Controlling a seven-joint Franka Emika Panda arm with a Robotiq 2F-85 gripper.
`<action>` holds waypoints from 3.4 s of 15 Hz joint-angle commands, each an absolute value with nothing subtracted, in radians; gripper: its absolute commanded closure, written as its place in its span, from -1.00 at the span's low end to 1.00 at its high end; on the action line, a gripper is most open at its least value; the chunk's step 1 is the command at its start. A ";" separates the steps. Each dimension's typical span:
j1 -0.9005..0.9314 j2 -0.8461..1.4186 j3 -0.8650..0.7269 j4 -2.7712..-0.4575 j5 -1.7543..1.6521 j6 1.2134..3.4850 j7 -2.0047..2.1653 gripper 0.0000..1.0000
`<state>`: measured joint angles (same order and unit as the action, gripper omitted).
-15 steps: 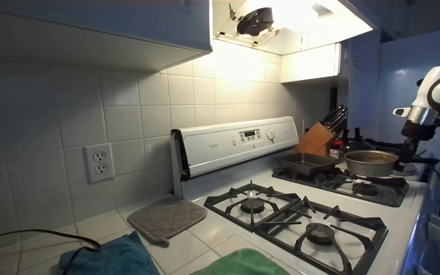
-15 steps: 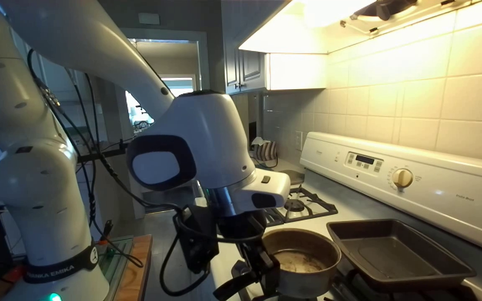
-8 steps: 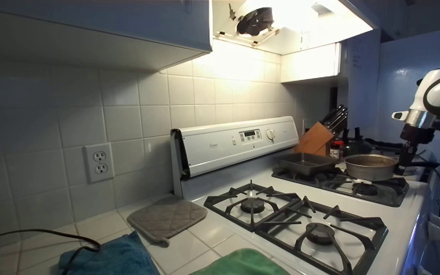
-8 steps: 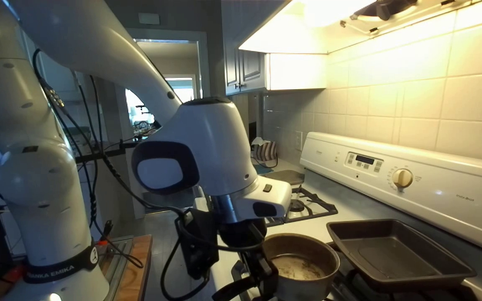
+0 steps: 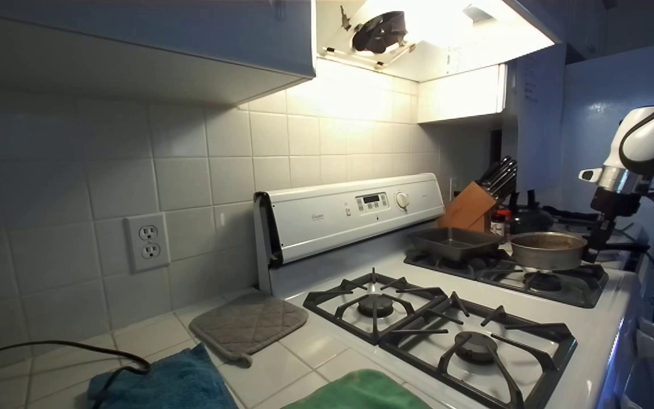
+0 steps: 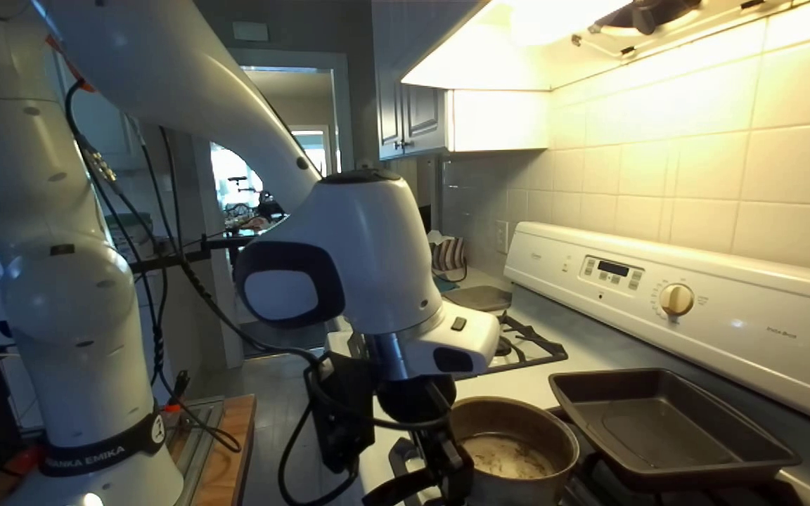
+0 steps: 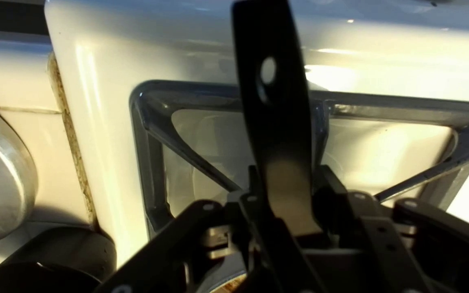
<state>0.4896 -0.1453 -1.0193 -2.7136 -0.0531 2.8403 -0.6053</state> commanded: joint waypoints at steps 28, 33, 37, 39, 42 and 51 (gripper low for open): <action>0.658 0.034 -1.103 -2.637 0.335 2.834 -0.803 0.19; 0.650 0.050 -1.091 -2.624 0.364 2.823 -0.818 -0.53; 0.647 0.043 -1.096 -2.609 0.339 2.806 -0.793 -0.98; 0.649 0.040 -1.099 -2.607 0.323 2.810 -0.784 -1.00; 0.649 0.032 -1.105 -2.599 0.301 2.789 -0.776 -1.00; 0.451 -0.012 -0.937 -2.553 0.142 2.682 -0.692 -1.00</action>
